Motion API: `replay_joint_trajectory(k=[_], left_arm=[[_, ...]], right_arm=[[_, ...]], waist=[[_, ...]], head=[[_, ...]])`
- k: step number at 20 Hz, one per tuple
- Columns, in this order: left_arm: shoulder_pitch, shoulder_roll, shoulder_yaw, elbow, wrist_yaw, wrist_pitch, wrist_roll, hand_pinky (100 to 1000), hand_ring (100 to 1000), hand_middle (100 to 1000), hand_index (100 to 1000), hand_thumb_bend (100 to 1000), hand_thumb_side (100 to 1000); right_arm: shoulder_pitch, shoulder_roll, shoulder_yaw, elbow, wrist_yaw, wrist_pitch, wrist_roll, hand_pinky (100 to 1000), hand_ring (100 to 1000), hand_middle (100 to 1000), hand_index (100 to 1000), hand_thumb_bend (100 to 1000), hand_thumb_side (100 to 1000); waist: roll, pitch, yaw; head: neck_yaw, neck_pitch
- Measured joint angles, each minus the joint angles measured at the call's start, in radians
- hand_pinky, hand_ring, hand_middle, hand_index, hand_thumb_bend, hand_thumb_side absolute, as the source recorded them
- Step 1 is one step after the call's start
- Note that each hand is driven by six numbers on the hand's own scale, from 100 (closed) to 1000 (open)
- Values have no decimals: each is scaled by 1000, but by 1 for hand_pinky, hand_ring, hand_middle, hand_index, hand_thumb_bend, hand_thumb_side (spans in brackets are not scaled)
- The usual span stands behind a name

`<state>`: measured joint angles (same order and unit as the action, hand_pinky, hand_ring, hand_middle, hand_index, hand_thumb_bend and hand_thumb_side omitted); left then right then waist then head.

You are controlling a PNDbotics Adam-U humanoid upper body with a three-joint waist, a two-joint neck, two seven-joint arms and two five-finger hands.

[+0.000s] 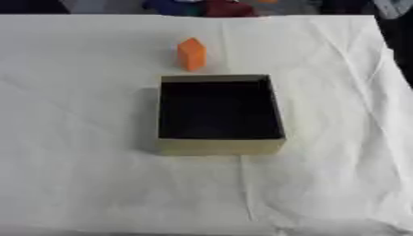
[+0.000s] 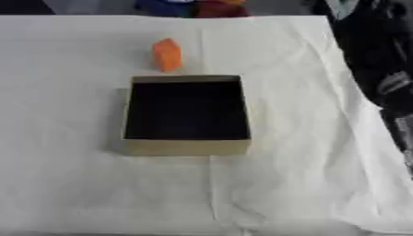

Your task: Pick up objects on the table and place them in the box.

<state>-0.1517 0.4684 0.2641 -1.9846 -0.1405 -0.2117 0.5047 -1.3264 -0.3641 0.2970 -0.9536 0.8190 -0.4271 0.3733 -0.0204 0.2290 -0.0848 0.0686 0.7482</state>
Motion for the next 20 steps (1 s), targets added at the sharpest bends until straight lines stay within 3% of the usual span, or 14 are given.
replay_joint_trajectory(k=[11, 20], left_arm=[[1, 0, 0, 0, 0, 0, 0, 765, 575, 635, 860, 100, 856], [0, 0, -1, 0, 0, 0, 0, 765, 574, 635, 860, 100, 857]], right_arm=[[61, -14, 106, -127, -186, 4, 124, 636, 630, 529, 501, 100, 106], [105, -1, 162, -157, -225, -16, 185, 638, 628, 530, 504, 100, 127]], waist=[[2, 0, -4], [5, 0, -4]], head=[[0, 7], [-1, 7]])
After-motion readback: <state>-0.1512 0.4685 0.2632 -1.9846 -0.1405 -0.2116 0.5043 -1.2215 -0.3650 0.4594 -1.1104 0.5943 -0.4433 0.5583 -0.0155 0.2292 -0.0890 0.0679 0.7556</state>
